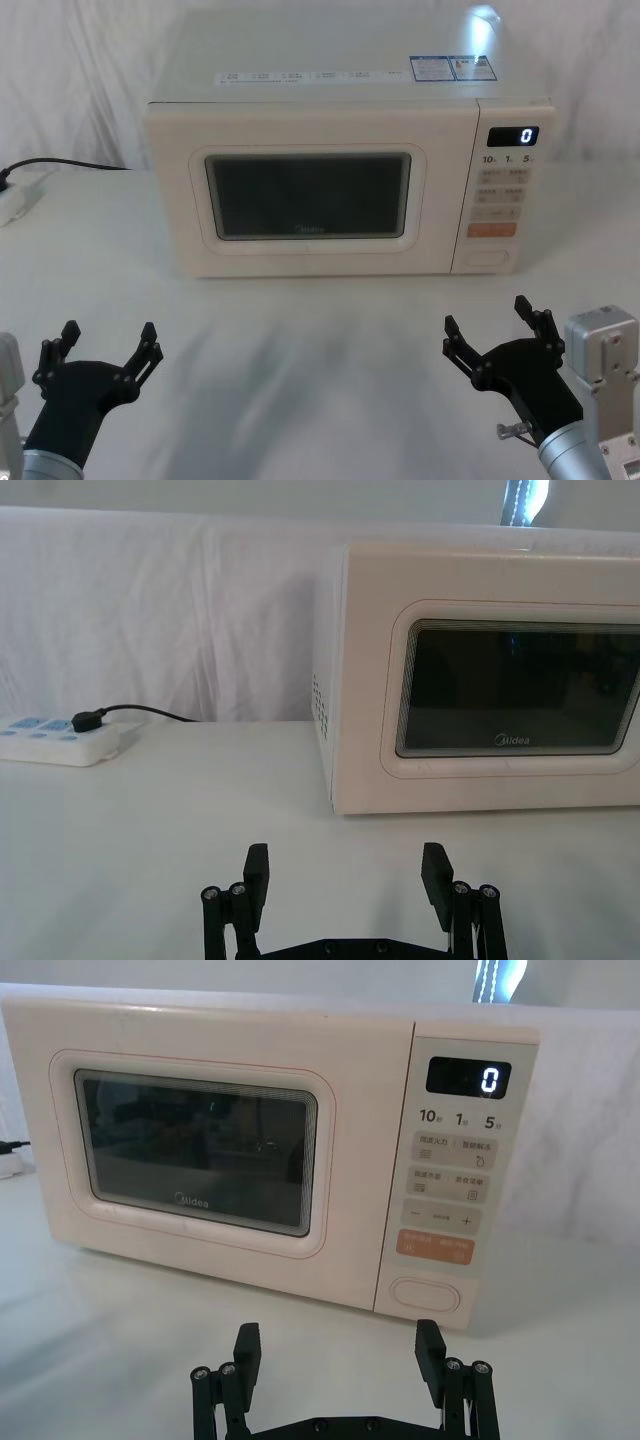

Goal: Press the button to open the microwave door with one hand; close the microwave door with the other hand.

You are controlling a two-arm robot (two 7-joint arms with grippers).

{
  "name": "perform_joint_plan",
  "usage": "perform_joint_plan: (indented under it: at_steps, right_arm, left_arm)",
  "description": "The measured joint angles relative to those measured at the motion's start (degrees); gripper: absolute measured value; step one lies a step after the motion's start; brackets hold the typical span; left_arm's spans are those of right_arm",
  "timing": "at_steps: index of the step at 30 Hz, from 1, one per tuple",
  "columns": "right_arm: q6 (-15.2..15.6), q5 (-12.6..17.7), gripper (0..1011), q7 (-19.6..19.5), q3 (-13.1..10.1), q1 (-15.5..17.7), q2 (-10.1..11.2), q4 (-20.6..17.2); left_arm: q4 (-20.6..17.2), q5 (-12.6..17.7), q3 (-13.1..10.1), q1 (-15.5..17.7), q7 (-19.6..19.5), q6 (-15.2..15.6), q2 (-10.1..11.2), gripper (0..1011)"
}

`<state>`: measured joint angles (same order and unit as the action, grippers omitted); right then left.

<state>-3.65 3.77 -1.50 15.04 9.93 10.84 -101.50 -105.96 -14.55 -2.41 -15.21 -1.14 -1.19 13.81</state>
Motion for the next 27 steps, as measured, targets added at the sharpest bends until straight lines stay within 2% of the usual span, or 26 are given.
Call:
perform_joint_plan:
  at_steps: [27]
  right_arm:
    - [0.0, 0.0, 1002, 0.0, 0.0, 0.0, 0.0, 0.0]
  left_arm:
    - [0.0, 0.0, 0.0, 0.0, 0.0, 0.0, 0.0, 1001]
